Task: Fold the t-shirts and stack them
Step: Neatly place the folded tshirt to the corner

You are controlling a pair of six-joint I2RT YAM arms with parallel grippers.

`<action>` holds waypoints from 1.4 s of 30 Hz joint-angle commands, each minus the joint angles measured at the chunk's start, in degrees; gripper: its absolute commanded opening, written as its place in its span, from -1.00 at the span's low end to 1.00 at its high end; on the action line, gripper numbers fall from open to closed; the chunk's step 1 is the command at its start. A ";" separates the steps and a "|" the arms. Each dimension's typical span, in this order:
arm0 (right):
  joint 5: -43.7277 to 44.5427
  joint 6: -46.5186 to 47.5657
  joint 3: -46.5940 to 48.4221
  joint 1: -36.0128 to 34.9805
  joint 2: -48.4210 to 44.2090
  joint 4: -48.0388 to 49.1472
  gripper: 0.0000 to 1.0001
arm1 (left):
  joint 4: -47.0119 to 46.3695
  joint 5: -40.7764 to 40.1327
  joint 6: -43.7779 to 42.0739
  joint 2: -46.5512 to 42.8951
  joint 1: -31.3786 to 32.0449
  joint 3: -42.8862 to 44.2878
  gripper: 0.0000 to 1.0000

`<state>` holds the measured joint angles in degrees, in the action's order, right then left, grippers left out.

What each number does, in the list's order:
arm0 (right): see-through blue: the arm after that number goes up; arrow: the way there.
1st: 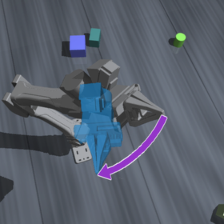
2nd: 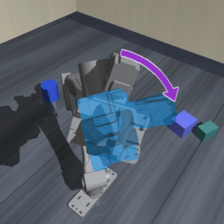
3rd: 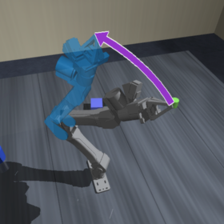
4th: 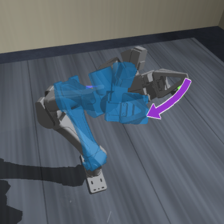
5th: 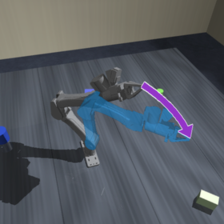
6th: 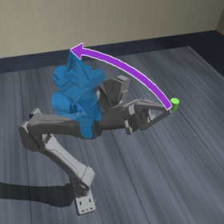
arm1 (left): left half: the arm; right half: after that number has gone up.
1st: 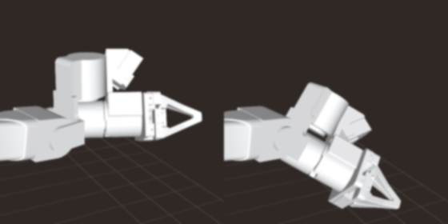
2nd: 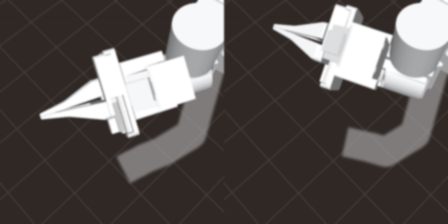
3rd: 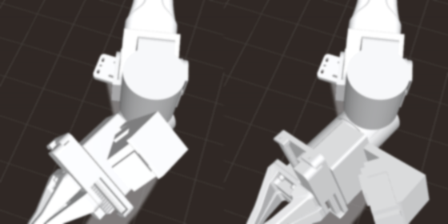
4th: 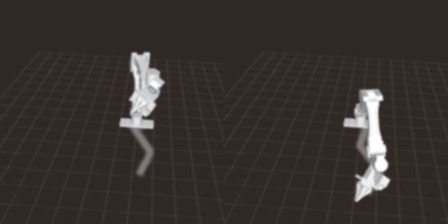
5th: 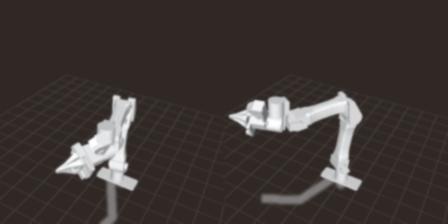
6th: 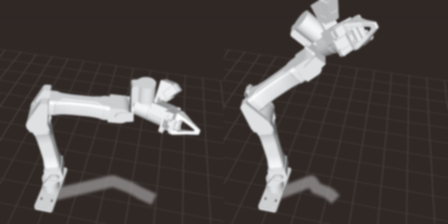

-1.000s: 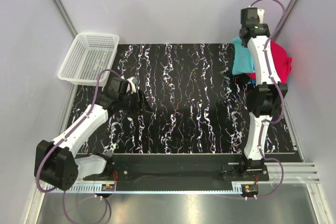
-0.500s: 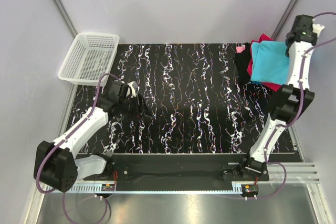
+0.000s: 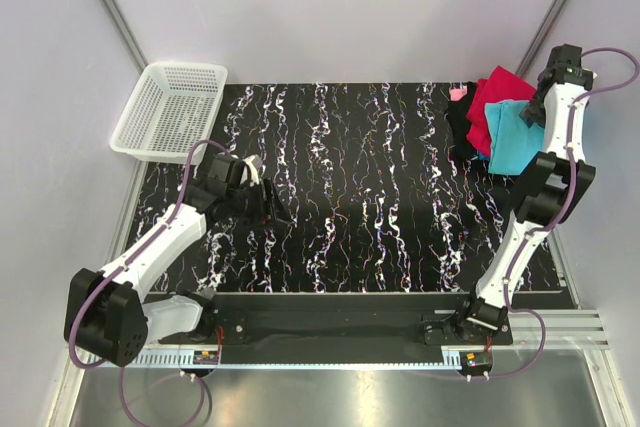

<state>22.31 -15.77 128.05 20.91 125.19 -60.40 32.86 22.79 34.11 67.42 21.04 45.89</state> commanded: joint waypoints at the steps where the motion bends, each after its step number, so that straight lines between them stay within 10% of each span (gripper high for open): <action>1: -2.00 -2.33 4.13 -0.08 -1.96 -0.77 0.41 | -1.92 1.74 0.43 -1.50 -0.29 0.87 0.25; 17: -10.27 -4.97 -2.00 -15.25 -12.24 1.25 0.63 | -1.92 0.42 0.52 -3.43 -0.30 0.87 0.28; 42: -23.71 -6.46 -56.58 -38.75 -43.54 27.97 0.99 | -7.46 -5.29 1.93 -3.86 0.93 -3.61 0.63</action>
<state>-1.19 -21.21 73.49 -17.63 82.76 -37.45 29.10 20.03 35.00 66.37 21.21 43.18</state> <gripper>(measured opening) 0.994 0.801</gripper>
